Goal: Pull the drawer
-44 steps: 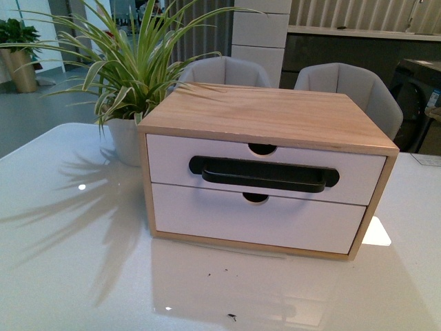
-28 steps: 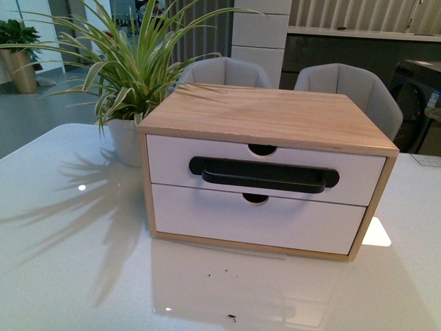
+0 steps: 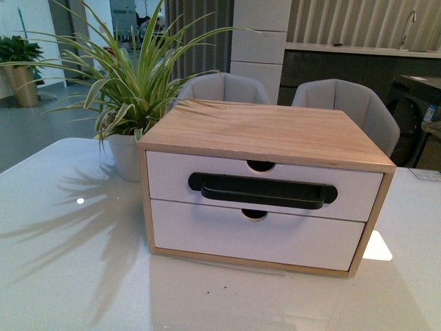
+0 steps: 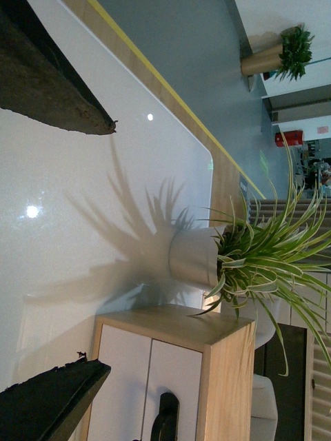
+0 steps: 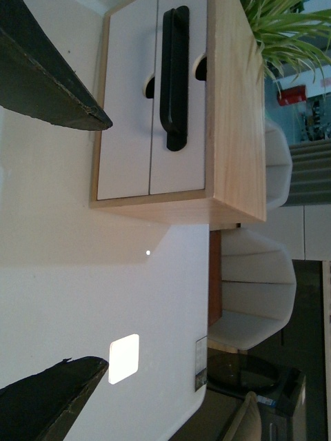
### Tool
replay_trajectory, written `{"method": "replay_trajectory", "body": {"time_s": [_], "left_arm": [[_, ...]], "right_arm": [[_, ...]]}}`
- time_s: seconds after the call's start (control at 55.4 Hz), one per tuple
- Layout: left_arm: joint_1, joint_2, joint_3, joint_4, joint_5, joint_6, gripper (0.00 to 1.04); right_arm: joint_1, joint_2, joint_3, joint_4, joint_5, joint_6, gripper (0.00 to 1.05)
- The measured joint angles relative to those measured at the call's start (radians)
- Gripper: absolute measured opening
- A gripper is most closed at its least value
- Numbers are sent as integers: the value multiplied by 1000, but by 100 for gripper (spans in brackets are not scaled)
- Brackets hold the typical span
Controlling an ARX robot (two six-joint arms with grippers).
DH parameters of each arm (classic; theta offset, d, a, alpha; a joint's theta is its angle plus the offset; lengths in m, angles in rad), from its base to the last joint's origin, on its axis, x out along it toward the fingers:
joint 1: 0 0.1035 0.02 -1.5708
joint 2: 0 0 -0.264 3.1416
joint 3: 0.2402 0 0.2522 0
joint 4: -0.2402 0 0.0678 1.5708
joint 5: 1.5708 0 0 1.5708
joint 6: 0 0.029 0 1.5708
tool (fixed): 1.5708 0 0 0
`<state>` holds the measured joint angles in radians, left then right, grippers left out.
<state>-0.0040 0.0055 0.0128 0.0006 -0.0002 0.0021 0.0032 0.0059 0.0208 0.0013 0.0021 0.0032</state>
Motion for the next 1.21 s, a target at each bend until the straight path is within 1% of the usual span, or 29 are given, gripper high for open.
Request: {"method": "replay_trajectory", "body": {"time_s": [0.144, 0.162, 0.18, 0.216, 0.253, 0.289, 0.379, 0.433, 0.451, 0.487, 0.577, 0.668, 0.686, 0.776, 0.794, 0.83, 0.92, 0.938, 1.01, 1.209], "left_arm": [[0, 0, 0, 0, 0, 0, 97], [-8, 5, 2, -9, -29, -10, 97], [-31, 28, 12, -37, -109, -31, 97], [-69, 104, 21, -19, -224, -56, 97], [-93, 174, 26, 34, -255, -58, 97], [-114, 230, 34, 83, -254, -55, 97], [-163, 398, 72, 223, -199, -16, 97], [-197, 530, 113, 323, -133, 53, 97], [-201, 552, 121, 337, -127, 60, 97], [-219, 638, 155, 378, -74, 116, 97], [-252, 797, 227, 427, 15, 230, 97], [-285, 952, 310, 441, 120, 360, 97], [-289, 968, 319, 443, 126, 368, 97], [-318, 1100, 401, 433, 216, 496, 97], [-321, 1113, 411, 429, 220, 509, 97], [-334, 1167, 453, 402, 256, 558, 97], [-358, 1261, 535, 344, 302, 656, 97], [-367, 1292, 566, 319, 315, 700, 97], [-392, 1375, 663, 241, 342, 806, 97], [-432, 1512, 829, 109, 376, 953, 97]], "right_arm": [[0, 0, 0, 0, 0, 0, 96], [1, 6, 2, -11, 5, 6, 96], [2, 25, 13, -45, 11, 28, 96], [-3, 96, 21, -39, 16, 45, 96], [-19, 167, 29, -3, 9, 47, 96], [-31, 224, 41, 21, -2, 47, 96], [-60, 383, 90, 116, -50, 23, 96], [-73, 507, 144, 158, -88, -11, 96], [-74, 526, 154, 160, -95, -19, 96], [-74, 608, 197, 155, -118, -51, 96], [-65, 755, 269, 156, -151, -125, 96], [-42, 879, 343, 155, -172, -204, 96], [-39, 890, 352, 156, -173, -217, 96], [-21, 983, 428, 153, -192, -287, 96], [-19, 992, 441, 150, -195, -297, 96], [-13, 1027, 476, 137, -207, -329, 96], [1, 1092, 539, 105, -234, -398, 96], [5, 1114, 563, 88, -243, -424, 96], [16, 1176, 626, 32, -282, -497, 96], [45, 1277, 721, -78, -336, -634, 96]]}}
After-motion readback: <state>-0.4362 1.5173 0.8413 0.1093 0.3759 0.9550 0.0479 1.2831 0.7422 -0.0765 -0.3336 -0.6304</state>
